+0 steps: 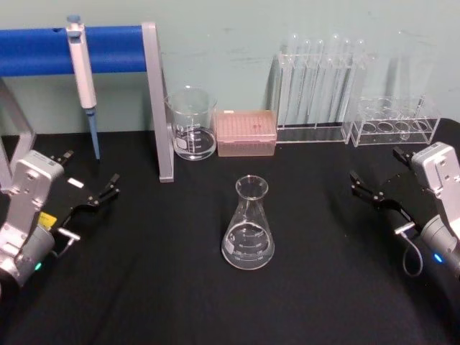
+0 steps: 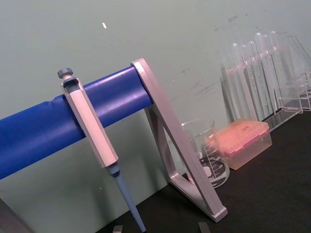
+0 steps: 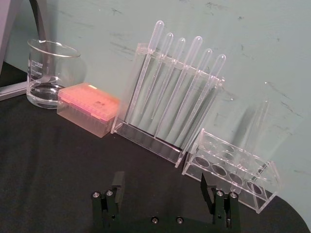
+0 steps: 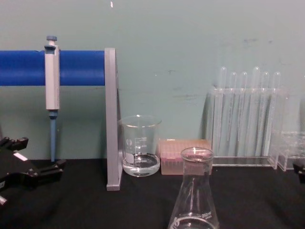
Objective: Grasp the erlenmeyer flask with one hand, shake it three times, then place it back.
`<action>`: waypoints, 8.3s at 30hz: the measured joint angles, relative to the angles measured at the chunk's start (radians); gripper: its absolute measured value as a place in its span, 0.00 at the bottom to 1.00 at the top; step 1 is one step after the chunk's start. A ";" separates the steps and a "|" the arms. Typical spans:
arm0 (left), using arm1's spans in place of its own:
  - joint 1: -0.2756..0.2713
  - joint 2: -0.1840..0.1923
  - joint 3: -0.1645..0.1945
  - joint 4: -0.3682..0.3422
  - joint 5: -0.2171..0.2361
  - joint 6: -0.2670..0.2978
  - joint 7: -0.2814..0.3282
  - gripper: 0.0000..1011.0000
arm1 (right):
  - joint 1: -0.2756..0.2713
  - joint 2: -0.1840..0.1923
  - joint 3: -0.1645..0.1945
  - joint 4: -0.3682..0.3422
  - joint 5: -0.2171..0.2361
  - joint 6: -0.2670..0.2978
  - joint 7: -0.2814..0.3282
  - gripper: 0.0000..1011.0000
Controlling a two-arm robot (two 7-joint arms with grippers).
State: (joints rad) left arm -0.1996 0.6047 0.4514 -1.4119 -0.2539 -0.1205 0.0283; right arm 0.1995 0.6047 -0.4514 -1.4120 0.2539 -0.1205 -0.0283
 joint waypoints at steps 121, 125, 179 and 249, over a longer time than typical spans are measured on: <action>0.000 0.000 0.000 0.000 0.000 0.000 0.000 0.99 | 0.134 -0.123 -0.058 0.080 0.226 -0.005 0.752 0.99; 0.000 0.000 0.000 0.000 0.000 0.000 0.000 0.99 | 0.149 -0.133 -0.068 0.101 0.226 -0.008 0.755 0.99; 0.000 0.000 0.000 0.000 0.000 0.000 0.000 0.99 | 0.203 -0.165 -0.094 0.179 0.229 -0.016 0.779 0.99; 0.000 0.000 0.000 0.000 0.000 0.000 0.000 0.99 | 0.101 -0.138 0.029 -0.071 0.284 0.041 0.577 0.45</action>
State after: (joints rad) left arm -0.1995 0.6047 0.4514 -1.4120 -0.2539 -0.1205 0.0283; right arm 0.3006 0.4662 -0.4224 -1.4828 0.5379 -0.0791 0.5482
